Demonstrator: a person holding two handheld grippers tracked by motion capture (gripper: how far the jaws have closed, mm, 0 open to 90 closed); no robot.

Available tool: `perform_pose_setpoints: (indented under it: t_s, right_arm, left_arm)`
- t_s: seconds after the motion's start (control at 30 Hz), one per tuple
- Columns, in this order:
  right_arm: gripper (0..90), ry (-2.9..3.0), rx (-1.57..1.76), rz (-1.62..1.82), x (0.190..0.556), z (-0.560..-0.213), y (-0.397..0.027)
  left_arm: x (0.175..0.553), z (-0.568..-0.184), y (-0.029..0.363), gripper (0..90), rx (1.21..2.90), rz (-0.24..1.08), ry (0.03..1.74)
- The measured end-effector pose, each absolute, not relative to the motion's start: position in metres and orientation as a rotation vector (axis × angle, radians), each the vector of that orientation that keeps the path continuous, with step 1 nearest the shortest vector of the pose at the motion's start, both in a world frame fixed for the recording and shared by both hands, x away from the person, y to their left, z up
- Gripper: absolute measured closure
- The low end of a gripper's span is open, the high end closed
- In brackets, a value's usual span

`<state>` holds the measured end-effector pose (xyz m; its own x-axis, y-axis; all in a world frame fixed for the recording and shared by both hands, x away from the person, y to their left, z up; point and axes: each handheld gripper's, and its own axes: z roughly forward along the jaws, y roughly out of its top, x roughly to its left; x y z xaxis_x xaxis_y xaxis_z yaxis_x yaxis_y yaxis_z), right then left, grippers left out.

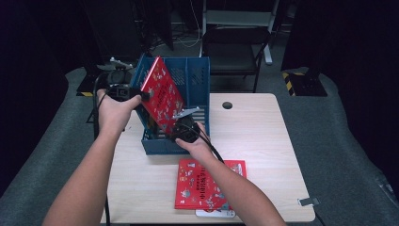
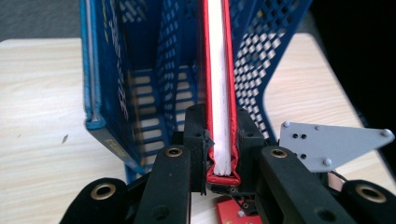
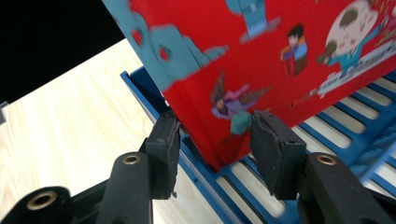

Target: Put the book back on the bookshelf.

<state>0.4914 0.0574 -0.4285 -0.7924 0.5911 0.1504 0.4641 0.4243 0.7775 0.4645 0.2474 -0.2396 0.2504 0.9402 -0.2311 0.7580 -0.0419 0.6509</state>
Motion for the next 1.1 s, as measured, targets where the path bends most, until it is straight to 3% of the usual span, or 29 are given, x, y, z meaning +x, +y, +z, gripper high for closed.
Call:
perform_pose_setpoints:
  t_s: [1.1]
  right_arm:
    - [53.1,2.421,1.044,1.248,0.516,-0.43,0.054]
  left_arm:
    - [0.487,-0.259,0.228,79.5,1.794,0.303,1.67]
